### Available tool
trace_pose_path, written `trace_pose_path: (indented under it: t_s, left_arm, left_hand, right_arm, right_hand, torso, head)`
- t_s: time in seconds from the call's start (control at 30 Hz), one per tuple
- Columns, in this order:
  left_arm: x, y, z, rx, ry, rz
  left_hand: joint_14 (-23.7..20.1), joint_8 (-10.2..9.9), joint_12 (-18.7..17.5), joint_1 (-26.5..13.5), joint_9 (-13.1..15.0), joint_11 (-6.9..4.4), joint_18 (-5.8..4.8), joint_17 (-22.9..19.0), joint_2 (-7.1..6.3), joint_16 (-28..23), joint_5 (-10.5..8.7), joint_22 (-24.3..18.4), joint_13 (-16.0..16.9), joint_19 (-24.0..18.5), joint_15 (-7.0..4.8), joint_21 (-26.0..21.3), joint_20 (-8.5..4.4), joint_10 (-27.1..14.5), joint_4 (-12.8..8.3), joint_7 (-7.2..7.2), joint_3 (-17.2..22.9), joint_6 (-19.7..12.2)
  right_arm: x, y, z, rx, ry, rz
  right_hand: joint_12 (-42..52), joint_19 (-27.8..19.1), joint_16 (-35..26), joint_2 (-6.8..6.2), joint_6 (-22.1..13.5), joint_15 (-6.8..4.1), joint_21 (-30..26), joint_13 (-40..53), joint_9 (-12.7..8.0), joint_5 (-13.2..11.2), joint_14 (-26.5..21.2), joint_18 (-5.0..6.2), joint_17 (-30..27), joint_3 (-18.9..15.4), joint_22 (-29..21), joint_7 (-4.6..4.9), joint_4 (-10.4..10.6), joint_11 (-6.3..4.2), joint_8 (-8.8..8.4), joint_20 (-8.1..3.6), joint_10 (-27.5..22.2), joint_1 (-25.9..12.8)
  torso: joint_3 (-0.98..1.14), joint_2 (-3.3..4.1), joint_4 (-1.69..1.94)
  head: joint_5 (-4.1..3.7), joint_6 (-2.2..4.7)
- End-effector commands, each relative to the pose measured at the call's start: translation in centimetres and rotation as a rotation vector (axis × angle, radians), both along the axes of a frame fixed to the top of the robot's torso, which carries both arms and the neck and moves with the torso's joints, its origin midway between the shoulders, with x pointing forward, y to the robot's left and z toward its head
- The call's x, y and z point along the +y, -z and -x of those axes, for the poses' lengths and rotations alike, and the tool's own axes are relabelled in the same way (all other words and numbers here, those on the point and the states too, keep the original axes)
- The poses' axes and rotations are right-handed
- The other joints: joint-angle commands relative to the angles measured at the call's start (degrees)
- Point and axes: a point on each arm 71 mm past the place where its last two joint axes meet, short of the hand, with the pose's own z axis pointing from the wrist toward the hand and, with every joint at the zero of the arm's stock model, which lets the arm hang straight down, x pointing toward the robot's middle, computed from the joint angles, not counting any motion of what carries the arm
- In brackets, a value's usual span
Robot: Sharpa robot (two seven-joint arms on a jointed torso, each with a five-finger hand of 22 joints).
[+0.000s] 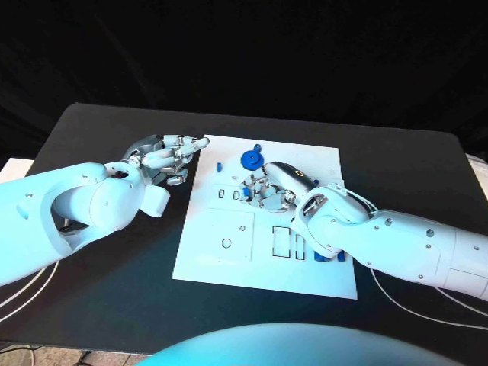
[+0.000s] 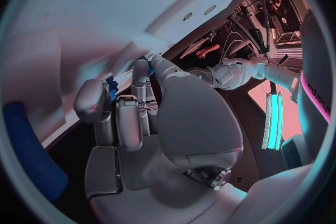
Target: Assemble the parts on the task board
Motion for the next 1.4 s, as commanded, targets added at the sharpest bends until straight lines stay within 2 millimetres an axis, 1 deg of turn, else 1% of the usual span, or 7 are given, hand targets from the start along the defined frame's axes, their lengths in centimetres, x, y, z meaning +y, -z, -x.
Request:
trace_pose_path:
  t_s: [0.03, 0.23, 0.43, 0.53, 1.1, 1.3, 1.4]
  left_arm:
    - [-0.20, -0.11, 0.05, -0.007, 0.018, 0.005]
    - [-0.19, -0.11, 0.05, -0.007, 0.018, 0.005]
    - [-0.19, -0.11, 0.06, -0.007, 0.018, 0.005]
    - [-0.19, -0.11, 0.06, -0.007, 0.018, 0.005]
    - [-0.22, -0.11, 0.07, -0.007, 0.019, 0.005]
    - [-0.21, -0.10, 0.05, -0.007, 0.018, 0.005]
    - [-0.22, -0.10, 0.03, -0.007, 0.019, 0.005]
  left_hand:
    - [6.1, 0.3, -0.4, -0.5, 0.0, 0.03, 0.40, 15.1, 0.08, 0.2, 0.05, 0.1, -0.2, -0.2, 0.39, -0.2, 0.10, -0.3, 0.0, 0.07, 0.4, -0.4]
    - [6.1, 0.3, -0.4, -0.5, 0.0, 0.03, 0.40, 15.1, 0.08, 0.2, 0.05, 0.1, -0.2, -0.2, 0.39, -0.2, 0.10, -0.3, 0.0, 0.07, 0.4, -0.4]
    - [6.1, 0.3, -0.4, -0.5, 0.0, 0.03, 0.40, 15.1, 0.08, 0.2, 0.05, 0.1, -0.2, -0.2, 0.39, -0.2, 0.10, -0.3, 0.0, 0.07, 0.4, -0.4]
    - [6.1, 0.3, -0.4, -0.5, 0.0, 0.03, 0.40, 15.1, 0.08, 0.2, 0.05, 0.1, -0.2, -0.2, 0.39, -0.2, 0.10, -0.3, 0.0, 0.07, 0.4, -0.4]
    - [6.1, 0.3, -0.4, -0.5, 0.0, 0.03, 0.40, 15.1, 0.08, 0.2, 0.05, 0.1, -0.2, -0.2, 0.39, -0.2, 0.10, -0.3, 0.0, 0.07, 0.4, -0.4]
    - [6.1, 0.3, -0.4, -0.5, 0.0, 0.03, 0.40, 15.1, 0.08, 0.2, 0.05, 0.1, -0.2, -0.2, 0.39, -0.2, 0.10, -0.3, 0.0, 0.07, 0.4, -0.4]
    - [6.1, 0.3, -0.4, -0.5, 0.0, 0.03, 0.40, 15.1, 0.08, 0.2, 0.05, 0.1, -0.2, -0.2, 0.39, -0.2, 0.10, -0.3, 0.0, 0.07, 0.4, -0.4]
  right_arm:
    - [0.13, -0.10, 0.13, -0.015, -0.008, 0.003]
    - [0.17, -0.20, 0.20, -0.021, -0.011, -0.003]
    - [0.12, -0.12, 0.18, -0.013, -0.013, 0.006]
    - [0.10, -0.07, 0.17, -0.010, -0.013, 0.011]
    - [0.07, 0.01, 0.16, -0.004, -0.015, 0.022]
    - [0.06, -0.42, 0.21, -0.044, -0.008, -0.016]
    - [0.17, -0.82, 0.32, -0.067, -0.009, -0.043]
  right_hand:
    - [-0.1, -0.5, -0.2, -0.49, -0.1, 0.20, -0.3, 0.0, 0.0, -0.2, 3.8, 0.41, 6.0, 0.1, -0.1, 0.20, 0.4, -0.05, -0.38, -0.09, 0.5, 0.0]
    - [-0.2, -0.5, -0.3, -0.57, -0.3, 0.21, -0.3, -0.2, 0.0, -0.2, 3.8, 0.41, 6.0, 0.0, -0.1, 0.23, 0.4, -0.03, -0.44, -0.08, 0.6, 0.0]
    - [-0.7, -0.6, -0.5, -1.44, -1.5, 0.39, -0.6, -0.8, -0.2, -0.2, 3.8, 0.44, 5.8, -0.6, -0.3, 0.55, 0.5, 0.24, -0.91, 0.02, 0.5, -0.2]
    - [-0.9, -0.6, -0.6, -1.67, -2.0, 0.47, -0.6, -1.0, -0.3, -0.1, 3.8, 0.44, 5.7, -0.8, -0.4, 0.65, 0.5, 0.33, -0.97, 0.08, 0.5, -0.2]
    - [-0.9, -0.7, -0.7, -1.87, -2.5, 0.55, -0.7, -1.2, -0.4, -0.2, 3.8, 0.45, 5.6, -1.2, -0.5, 0.74, 0.6, 0.43, -0.98, 0.15, 0.5, -0.2]
    - [-1.0, -0.8, -1.0, -2.22, -4.5, 0.83, -0.8, -1.6, -0.5, -0.5, 3.7, 0.48, 5.4, -2.3, -0.6, 1.10, 0.7, 0.76, -1.08, 0.39, 0.3, -0.1]
    - [-0.9, -0.8, -1.1, -2.32, -5.8, 0.99, -0.9, -1.7, -0.5, -0.6, 3.7, 0.49, 5.3, -3.1, -0.6, 1.32, 0.9, 0.99, -1.07, 0.55, 0.3, 0.1]
  torso:
    - [0.01, -0.01, 0.02]
    - [0.01, 0.00, -0.01]
    - [0.01, 0.01, -0.02]
    - [0.01, 0.00, -0.04]
    - [0.00, 0.00, -0.01]
    - [0.01, -0.03, -0.02]
    - [0.05, -0.02, 0.01]
  head:
    - [-0.03, 0.03]
    - [-0.09, 0.07]
    - [-0.14, 0.05]
    - [-0.17, 0.06]
    - [-0.22, -0.04]
    - [-0.26, 0.00]
    - [-0.29, 0.10]
